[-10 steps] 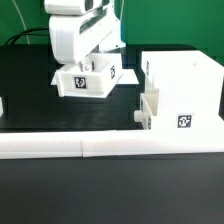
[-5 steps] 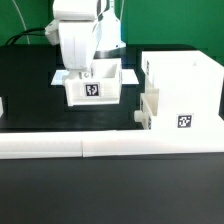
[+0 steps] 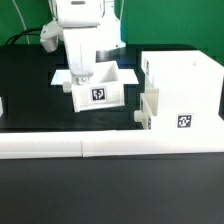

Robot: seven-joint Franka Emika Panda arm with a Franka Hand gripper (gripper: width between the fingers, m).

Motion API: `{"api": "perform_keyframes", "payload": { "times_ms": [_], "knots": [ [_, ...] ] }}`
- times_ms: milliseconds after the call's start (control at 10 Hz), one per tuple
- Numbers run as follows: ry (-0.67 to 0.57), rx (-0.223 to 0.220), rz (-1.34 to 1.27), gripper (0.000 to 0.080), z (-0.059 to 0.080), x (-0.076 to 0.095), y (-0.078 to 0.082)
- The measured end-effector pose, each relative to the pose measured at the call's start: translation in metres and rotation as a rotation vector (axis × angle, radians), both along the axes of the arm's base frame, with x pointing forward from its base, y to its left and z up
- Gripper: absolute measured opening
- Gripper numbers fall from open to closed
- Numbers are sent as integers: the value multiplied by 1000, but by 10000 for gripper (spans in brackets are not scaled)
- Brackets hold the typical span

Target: Assemble drawer

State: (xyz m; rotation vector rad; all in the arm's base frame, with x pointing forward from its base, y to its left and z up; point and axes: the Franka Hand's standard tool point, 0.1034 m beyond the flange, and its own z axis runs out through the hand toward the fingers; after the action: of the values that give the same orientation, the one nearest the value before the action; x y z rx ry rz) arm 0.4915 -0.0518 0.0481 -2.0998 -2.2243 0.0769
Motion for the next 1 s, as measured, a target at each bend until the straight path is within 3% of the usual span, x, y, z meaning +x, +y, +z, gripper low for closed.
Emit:
{"api": "perform_keyframes", "payload": {
  "times_ms": [800, 1000],
  "knots": [
    [-62, -12, 2, 42, 4, 24, 0],
    [-59, -11, 1, 42, 3, 23, 0]
  ]
}}
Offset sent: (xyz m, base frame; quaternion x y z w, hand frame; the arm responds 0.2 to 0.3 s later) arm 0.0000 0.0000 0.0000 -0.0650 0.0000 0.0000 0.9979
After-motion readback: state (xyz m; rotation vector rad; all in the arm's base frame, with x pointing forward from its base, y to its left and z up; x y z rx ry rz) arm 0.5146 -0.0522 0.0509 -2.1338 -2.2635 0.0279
